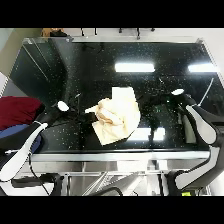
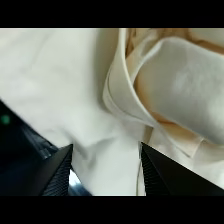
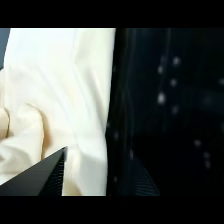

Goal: Fold the shirts.

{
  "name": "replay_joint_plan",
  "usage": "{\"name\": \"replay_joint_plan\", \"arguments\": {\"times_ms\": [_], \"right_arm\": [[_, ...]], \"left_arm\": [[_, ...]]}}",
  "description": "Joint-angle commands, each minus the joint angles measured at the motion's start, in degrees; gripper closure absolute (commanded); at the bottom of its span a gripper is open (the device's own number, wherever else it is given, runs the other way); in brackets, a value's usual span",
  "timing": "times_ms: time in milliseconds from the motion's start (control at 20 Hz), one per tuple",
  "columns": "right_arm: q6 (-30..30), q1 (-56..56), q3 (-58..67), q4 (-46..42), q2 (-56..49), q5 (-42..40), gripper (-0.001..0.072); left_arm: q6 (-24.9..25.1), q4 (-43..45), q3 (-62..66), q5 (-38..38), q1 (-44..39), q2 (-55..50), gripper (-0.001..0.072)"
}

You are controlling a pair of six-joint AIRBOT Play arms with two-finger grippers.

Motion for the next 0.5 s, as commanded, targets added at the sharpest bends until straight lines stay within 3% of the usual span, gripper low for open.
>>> {"name": "replay_joint_plan", "arguments": {"times_ms": [0, 450], "right_arm": [[-0.59, 2.10, 5.16, 0.72, -4.74, -0.42, 0.0248], [-0.57, 5.88, 7.26, 1.62, -6.36, -0.39, 0.0255]], "left_arm": [[0.04, 0.92, 1.22, -1.18, 0.55, -2.73, 0.0239], [0.74, 1.01, 4.00, -9.97, 8.13, -2.62, 0.0239]]}}
